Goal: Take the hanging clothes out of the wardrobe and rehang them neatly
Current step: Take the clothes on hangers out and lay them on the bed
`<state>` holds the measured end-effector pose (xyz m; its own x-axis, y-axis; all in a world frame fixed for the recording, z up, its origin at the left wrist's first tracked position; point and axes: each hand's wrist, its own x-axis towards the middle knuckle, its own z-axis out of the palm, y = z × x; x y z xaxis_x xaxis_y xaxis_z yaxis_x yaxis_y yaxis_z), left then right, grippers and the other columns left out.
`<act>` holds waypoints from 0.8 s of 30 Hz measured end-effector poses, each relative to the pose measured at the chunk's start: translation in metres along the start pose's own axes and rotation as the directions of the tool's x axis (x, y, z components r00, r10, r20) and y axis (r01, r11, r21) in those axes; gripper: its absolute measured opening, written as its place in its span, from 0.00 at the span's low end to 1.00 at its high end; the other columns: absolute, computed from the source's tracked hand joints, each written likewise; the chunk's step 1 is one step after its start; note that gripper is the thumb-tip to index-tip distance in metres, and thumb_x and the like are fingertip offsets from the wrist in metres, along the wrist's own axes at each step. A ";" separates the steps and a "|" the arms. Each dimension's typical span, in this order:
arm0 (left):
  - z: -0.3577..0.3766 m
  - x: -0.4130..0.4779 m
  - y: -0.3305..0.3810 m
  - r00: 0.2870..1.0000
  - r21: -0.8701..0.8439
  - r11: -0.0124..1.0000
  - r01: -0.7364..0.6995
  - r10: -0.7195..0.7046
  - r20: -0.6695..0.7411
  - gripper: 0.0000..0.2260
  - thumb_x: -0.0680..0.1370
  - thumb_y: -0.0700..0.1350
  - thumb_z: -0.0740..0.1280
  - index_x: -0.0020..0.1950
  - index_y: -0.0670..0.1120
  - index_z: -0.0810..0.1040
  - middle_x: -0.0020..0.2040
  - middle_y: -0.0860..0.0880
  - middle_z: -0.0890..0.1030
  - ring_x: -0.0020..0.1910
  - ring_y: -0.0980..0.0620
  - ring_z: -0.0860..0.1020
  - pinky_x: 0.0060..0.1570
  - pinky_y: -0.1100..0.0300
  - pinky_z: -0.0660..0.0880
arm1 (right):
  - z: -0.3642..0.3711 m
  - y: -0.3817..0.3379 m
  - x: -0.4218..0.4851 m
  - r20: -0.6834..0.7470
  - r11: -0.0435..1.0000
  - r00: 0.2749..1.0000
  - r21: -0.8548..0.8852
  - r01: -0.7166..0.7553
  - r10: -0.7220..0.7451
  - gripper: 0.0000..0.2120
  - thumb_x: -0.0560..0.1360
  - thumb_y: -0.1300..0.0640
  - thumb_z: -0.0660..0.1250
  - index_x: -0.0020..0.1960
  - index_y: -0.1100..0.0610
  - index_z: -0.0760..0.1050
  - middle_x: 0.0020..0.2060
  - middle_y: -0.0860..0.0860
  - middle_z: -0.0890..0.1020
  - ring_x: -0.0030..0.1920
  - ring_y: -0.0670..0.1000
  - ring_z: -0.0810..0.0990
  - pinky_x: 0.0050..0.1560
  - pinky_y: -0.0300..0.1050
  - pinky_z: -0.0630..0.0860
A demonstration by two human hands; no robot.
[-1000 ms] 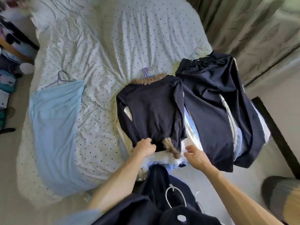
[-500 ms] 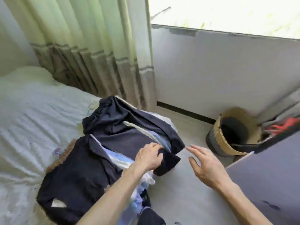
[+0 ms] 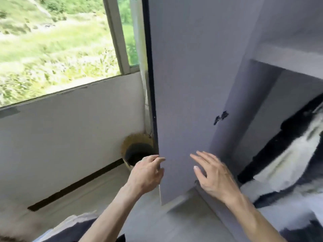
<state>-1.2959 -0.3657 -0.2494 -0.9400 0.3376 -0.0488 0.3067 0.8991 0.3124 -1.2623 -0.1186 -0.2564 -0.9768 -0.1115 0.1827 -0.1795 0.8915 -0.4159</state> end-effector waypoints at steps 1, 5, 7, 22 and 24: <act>-0.001 0.018 0.009 0.998 0.013 0.998 -0.060 0.060 0.002 0.20 0.82 0.52 0.59 0.75 0.54 0.69 0.74 0.52 0.70 0.73 0.50 0.67 0.71 0.55 0.66 | -0.008 0.008 0.000 -0.039 0.999 0.998 -0.016 -0.044 0.043 0.27 0.77 0.41 0.50 0.70 0.47 0.74 0.69 0.48 0.76 0.71 0.49 0.70 0.71 0.48 0.67; -0.006 0.080 0.048 0.965 0.030 0.964 -0.262 0.262 0.024 0.20 0.82 0.54 0.58 0.75 0.57 0.67 0.75 0.54 0.68 0.74 0.50 0.66 0.71 0.54 0.65 | -0.039 0.036 -0.009 -0.173 0.975 0.964 -0.052 -0.215 0.203 0.26 0.78 0.41 0.50 0.71 0.46 0.73 0.71 0.45 0.73 0.73 0.47 0.67 0.72 0.49 0.67; -0.005 0.103 0.070 0.935 0.011 0.936 -0.352 0.351 0.049 0.21 0.82 0.54 0.58 0.76 0.58 0.66 0.76 0.55 0.66 0.75 0.52 0.64 0.72 0.54 0.63 | -0.050 0.047 -0.019 -0.240 0.953 0.931 -0.064 -0.298 0.275 0.24 0.80 0.43 0.51 0.72 0.46 0.72 0.72 0.44 0.72 0.74 0.46 0.64 0.73 0.46 0.64; 0.022 0.237 0.262 0.733 -0.133 0.734 -0.666 0.677 0.064 0.20 0.82 0.51 0.61 0.75 0.54 0.68 0.74 0.55 0.69 0.72 0.53 0.68 0.71 0.57 0.65 | -0.199 0.174 -0.044 -0.736 0.730 0.611 -0.241 -0.639 0.291 0.23 0.80 0.47 0.56 0.72 0.52 0.72 0.73 0.52 0.70 0.76 0.53 0.63 0.74 0.53 0.64; 0.022 0.257 0.288 0.726 -0.140 0.728 -0.671 0.683 0.080 0.20 0.82 0.51 0.61 0.74 0.54 0.69 0.73 0.54 0.70 0.71 0.51 0.69 0.70 0.53 0.68 | -0.230 0.195 -0.037 -0.806 0.683 0.556 -0.288 -0.671 0.206 0.23 0.80 0.49 0.58 0.72 0.54 0.72 0.74 0.55 0.69 0.76 0.55 0.63 0.72 0.58 0.65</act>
<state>-1.4455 -0.0137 -0.1924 -0.4607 0.8816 0.1026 0.8328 0.3895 0.3933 -1.2346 0.1605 -0.1394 -0.4858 0.4751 0.7337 0.5666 0.8103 -0.1496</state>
